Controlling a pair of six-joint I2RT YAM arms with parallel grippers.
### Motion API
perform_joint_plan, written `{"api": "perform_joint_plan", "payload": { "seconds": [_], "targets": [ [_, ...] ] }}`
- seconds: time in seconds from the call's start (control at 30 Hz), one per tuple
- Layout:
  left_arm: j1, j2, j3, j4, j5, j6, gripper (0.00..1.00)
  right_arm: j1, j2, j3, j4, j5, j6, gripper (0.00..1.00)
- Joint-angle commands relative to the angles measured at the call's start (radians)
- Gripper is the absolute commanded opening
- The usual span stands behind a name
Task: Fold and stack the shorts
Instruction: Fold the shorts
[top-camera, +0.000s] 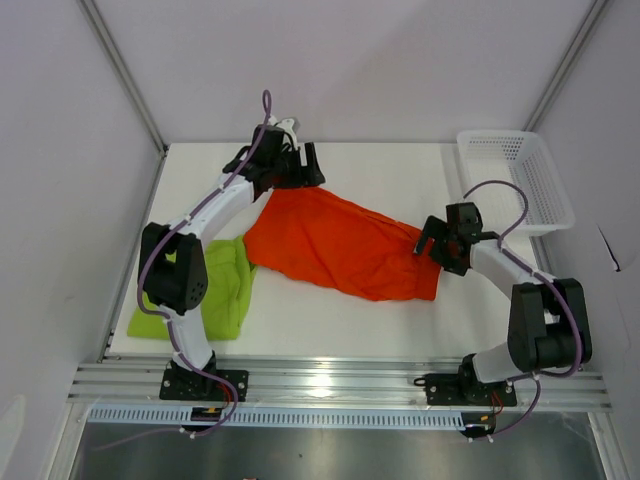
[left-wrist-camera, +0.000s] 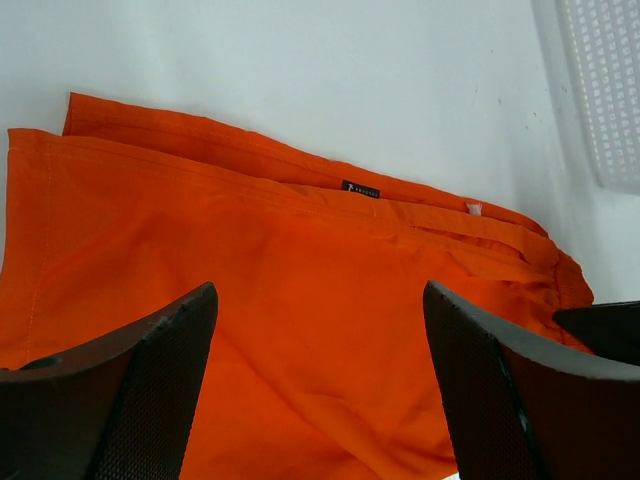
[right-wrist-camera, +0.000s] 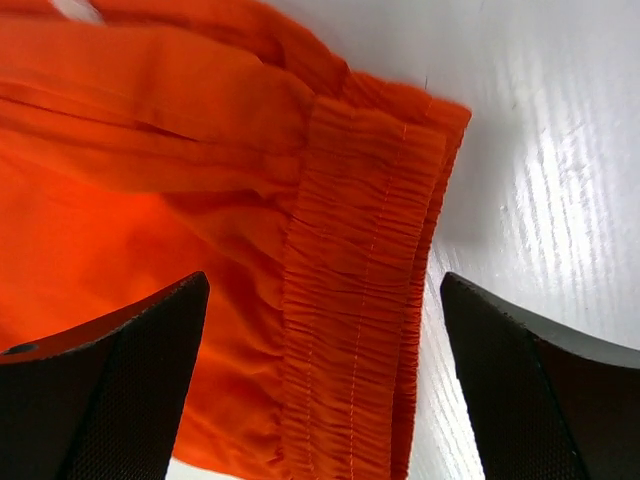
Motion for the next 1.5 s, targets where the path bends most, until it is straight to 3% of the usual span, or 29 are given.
{"api": "perform_joint_plan", "payload": {
  "seconds": [0.0, 0.1, 0.17, 0.33, 0.5, 0.57, 0.67, 0.7, 0.77, 0.9, 1.03, 1.27, 1.47],
  "targets": [
    [-0.018, -0.078, -0.016, 0.002, -0.024, 0.023, 0.84, 0.043, 0.066, 0.028, -0.049, 0.07, -0.029, 1.0],
    [-0.026, -0.089, -0.036, 0.002, -0.032, 0.023, 0.84, 0.064, 0.135, 0.05, -0.063, 0.122, -0.034, 0.99],
    [-0.037, -0.098, -0.04, 0.004, -0.034, 0.025, 0.84, 0.072, 0.177, 0.057, -0.058, 0.13, -0.032, 0.92],
    [-0.058, -0.102, -0.063, 0.002, -0.043, 0.026, 0.85, 0.072, 0.22, 0.07, -0.065, 0.171, -0.034, 0.63],
    [-0.096, -0.105, -0.085, 0.013, -0.058, 0.025, 0.84, 0.038, 0.192, 0.062, -0.068, 0.184, -0.041, 0.45],
    [-0.119, -0.102, -0.09, 0.019, -0.063, 0.022, 0.84, 0.029, 0.182, 0.062, -0.068, 0.184, -0.041, 0.46],
    [-0.17, -0.088, -0.085, 0.017, -0.066, 0.023, 0.84, 0.04, 0.18, 0.068, -0.077, 0.173, -0.044, 0.56],
    [-0.187, -0.08, -0.085, 0.019, -0.067, 0.025, 0.84, 0.04, 0.172, 0.07, -0.077, 0.156, -0.043, 0.77],
    [-0.233, -0.072, -0.086, 0.021, -0.069, 0.02, 0.84, 0.035, 0.156, 0.05, -0.059, 0.113, -0.04, 0.97],
    [-0.299, -0.057, -0.131, 0.073, -0.049, -0.017, 0.84, -0.059, 0.059, -0.037, 0.039, -0.15, -0.04, 0.98],
    [-0.369, -0.02, -0.134, 0.091, -0.072, -0.029, 0.84, -0.147, -0.032, -0.125, 0.118, -0.268, -0.029, 0.99],
    [-0.481, 0.139, -0.07, 0.07, -0.109, -0.049, 0.8, -0.287, -0.03, -0.254, 0.337, -0.549, 0.017, 1.0],
    [-0.529, 0.292, 0.064, -0.012, -0.138, -0.08, 0.77, -0.327, 0.046, -0.303, 0.504, -0.649, 0.081, 1.0]
  ]
}}
